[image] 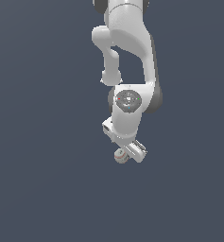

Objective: Pick up the object and move it to a goal position.

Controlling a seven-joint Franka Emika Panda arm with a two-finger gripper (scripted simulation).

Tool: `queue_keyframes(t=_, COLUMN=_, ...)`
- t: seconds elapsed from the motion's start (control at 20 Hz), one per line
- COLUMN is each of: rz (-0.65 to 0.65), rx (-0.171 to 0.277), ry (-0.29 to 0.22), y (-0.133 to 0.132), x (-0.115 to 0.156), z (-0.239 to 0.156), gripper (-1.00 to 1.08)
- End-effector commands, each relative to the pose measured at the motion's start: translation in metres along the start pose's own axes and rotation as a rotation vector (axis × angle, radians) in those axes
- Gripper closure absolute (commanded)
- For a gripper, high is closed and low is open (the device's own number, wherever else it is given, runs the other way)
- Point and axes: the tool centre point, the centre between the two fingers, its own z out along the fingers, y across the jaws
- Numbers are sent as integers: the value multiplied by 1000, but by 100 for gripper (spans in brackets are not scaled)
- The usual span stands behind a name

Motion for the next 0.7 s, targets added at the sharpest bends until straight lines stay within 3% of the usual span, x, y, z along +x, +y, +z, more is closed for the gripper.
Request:
queue_keyframes(t=0.0, rz=37, rx=0, ry=3, y=-2, x=1, z=3, gripper=-92)
queue_keyframes(t=0.65, rz=85, rx=-1, ry=8, y=-6, x=2, z=10, gripper=-92)
